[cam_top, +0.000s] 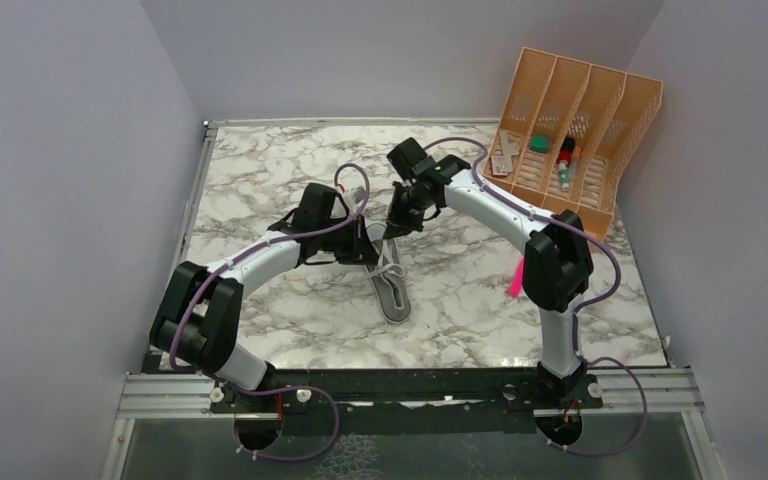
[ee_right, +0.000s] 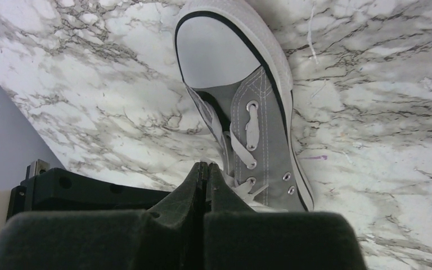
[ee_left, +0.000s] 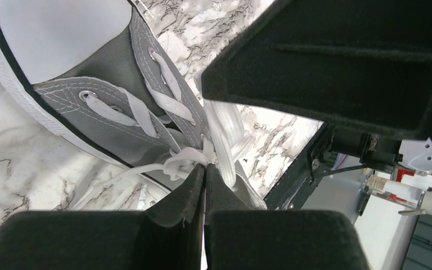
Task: Tie the shoes
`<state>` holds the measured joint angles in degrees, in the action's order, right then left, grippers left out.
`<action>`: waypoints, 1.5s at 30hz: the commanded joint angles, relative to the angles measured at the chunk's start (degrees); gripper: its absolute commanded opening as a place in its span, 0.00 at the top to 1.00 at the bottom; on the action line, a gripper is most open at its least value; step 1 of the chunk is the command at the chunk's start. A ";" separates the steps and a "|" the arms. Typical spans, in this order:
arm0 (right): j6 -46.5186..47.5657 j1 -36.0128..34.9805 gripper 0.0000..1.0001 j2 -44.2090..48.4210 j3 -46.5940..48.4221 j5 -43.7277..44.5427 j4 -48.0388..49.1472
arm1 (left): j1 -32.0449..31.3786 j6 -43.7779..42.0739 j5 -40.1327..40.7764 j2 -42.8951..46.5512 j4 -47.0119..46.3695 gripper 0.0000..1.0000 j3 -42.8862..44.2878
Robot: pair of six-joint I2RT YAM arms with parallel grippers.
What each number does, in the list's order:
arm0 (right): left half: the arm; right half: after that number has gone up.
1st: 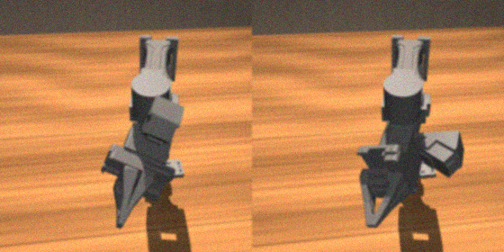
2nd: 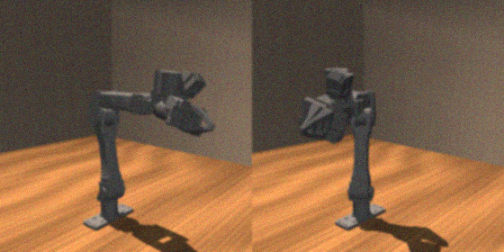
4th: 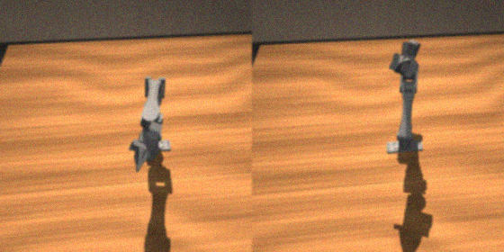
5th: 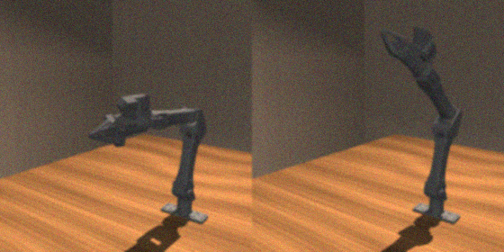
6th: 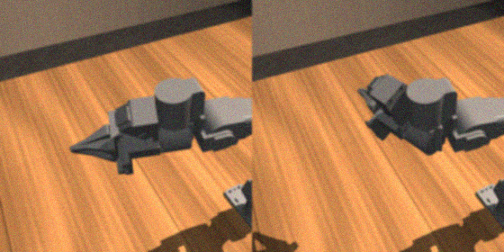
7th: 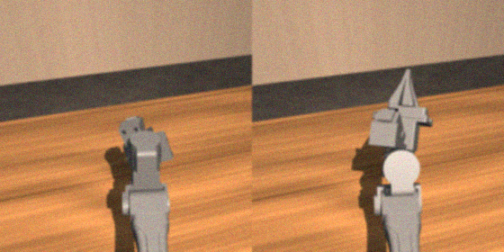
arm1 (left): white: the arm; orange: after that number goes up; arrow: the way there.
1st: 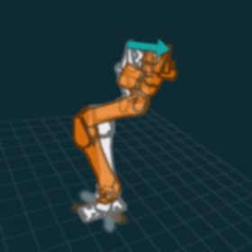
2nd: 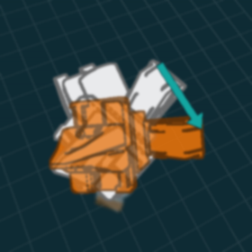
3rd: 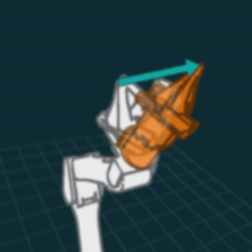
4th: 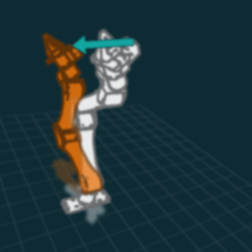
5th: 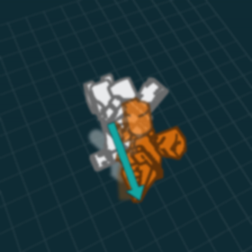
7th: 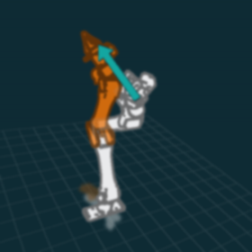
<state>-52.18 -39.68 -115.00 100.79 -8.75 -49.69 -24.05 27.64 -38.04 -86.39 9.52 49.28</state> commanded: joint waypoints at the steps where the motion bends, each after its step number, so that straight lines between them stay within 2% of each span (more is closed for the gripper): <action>1: -3.46 0.41 0.99 -1.86 1.12 -4.15 -1.77 | 0.14 -0.87 4.25 1.60 2.58 0.90 0.64; 6: -3.02 2.13 0.99 -1.48 0.89 -3.46 -1.57 | 0.28 -2.56 8.95 3.33 6.29 0.68 1.08; 10: -2.74 4.35 0.99 -0.64 0.56 -4.34 -1.23 | 0.41 -2.81 13.14 4.94 8.40 0.54 1.17; 11: -2.87 4.71 0.99 -0.60 0.55 -4.61 -1.16 | 0.41 -2.91 13.81 5.32 8.49 0.48 1.11; 13: -3.19 5.12 1.00 -0.80 0.71 -5.86 -1.13 | 0.41 -3.01 15.18 6.04 8.92 0.25 0.96; 17: -4.67 5.33 0.99 -1.20 0.82 -8.10 -1.75 | 0.33 -3.53 15.14 9.05 7.48 0.10 -1.09; 20: -6.53 6.03 1.00 -1.18 -0.32 -10.86 -0.75 | -0.14 -5.13 14.19 13.81 3.57 0.12 -4.16; 24: -7.41 6.57 0.99 -1.83 0.30 -13.10 -1.04 | -2.15 -9.59 10.16 17.17 -6.23 0.26 -9.22; 27: -8.00 7.04 0.99 -2.05 0.07 -14.41 -0.69 | -3.46 -13.79 8.03 14.71 -10.42 0.35 -9.12; 34: -7.98 7.57 0.99 -2.81 0.37 -16.19 -1.19 | -3.72 -20.41 3.17 5.65 -13.79 0.40 -5.62; 36: -8.02 7.59 0.99 -2.91 0.00 -17.09 -0.79 | -3.80 -21.24 1.79 3.67 -14.33 0.47 -4.71; 42: -8.36 7.69 0.99 -3.02 -0.26 -17.13 -1.16 | -3.97 -21.41 -0.27 1.73 -14.69 0.61 -3.97; 45: -8.63 7.69 0.99 -3.46 -0.29 -17.91 -0.69 | -3.92 -21.25 -0.99 2.77 -14.57 0.63 -4.80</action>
<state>-59.88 -32.40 -117.16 100.77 -24.21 -49.80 -27.79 7.75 -35.40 -84.62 -2.94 43.75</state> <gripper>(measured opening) 0.014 0.382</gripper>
